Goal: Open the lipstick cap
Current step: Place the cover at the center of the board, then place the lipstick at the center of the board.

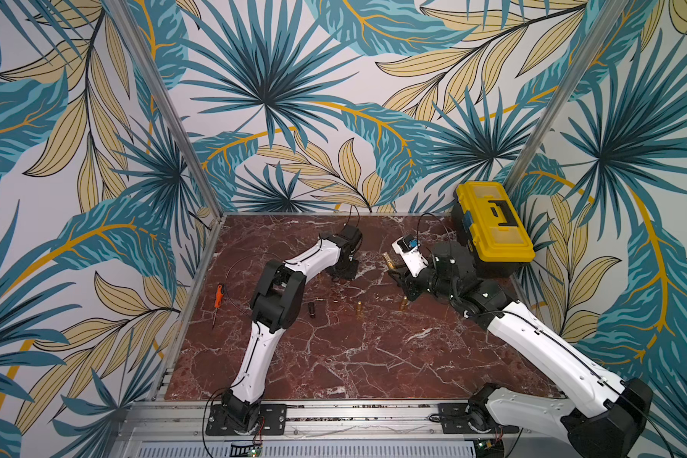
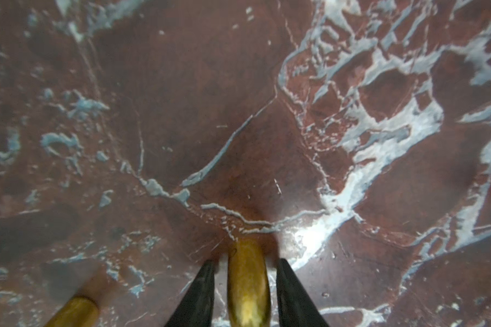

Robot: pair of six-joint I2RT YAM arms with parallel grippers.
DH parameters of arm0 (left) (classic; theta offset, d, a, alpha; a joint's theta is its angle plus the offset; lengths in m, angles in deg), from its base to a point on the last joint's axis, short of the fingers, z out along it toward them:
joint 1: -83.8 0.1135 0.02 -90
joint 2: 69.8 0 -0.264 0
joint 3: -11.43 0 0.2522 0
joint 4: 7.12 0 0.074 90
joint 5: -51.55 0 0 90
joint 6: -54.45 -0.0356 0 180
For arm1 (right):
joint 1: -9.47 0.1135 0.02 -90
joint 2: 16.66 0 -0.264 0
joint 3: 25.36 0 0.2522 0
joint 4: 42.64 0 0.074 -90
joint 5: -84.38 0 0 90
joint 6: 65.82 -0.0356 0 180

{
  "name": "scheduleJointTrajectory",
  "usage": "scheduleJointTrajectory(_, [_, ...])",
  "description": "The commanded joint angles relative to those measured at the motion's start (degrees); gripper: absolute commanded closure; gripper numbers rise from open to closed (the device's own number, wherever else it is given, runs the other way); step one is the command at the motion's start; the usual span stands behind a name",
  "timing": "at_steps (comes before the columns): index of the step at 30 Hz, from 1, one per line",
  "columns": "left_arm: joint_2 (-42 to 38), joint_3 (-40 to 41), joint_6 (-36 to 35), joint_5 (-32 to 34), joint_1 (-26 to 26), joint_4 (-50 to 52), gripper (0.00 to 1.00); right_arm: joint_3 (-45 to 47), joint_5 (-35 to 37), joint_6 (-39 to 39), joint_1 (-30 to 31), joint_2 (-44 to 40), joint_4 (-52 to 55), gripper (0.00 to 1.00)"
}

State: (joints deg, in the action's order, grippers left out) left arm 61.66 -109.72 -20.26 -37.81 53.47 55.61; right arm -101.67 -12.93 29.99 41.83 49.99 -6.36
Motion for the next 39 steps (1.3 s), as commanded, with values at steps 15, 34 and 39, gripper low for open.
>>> scheduleJointTrajectory(15, [-16.8,0.3,3.4,-8.6,1.5,-0.3,0.47,1.7,-0.9,-1.8,0.3,-0.2,-1.8,0.87])
scheduleJointTrajectory(34, [-32.8,5.1,12.5,-49.7,8.3,-0.2,0.45,-1.8,-6.4,-1.8,0.4,7.8,-5.0,0.87])
scheduleJointTrajectory(39, [-32.4,5.7,11.5,-50.7,6.8,-0.2,0.44,-2.0,-6.9,-3.4,1.3,9.2,-7.2,0.87])
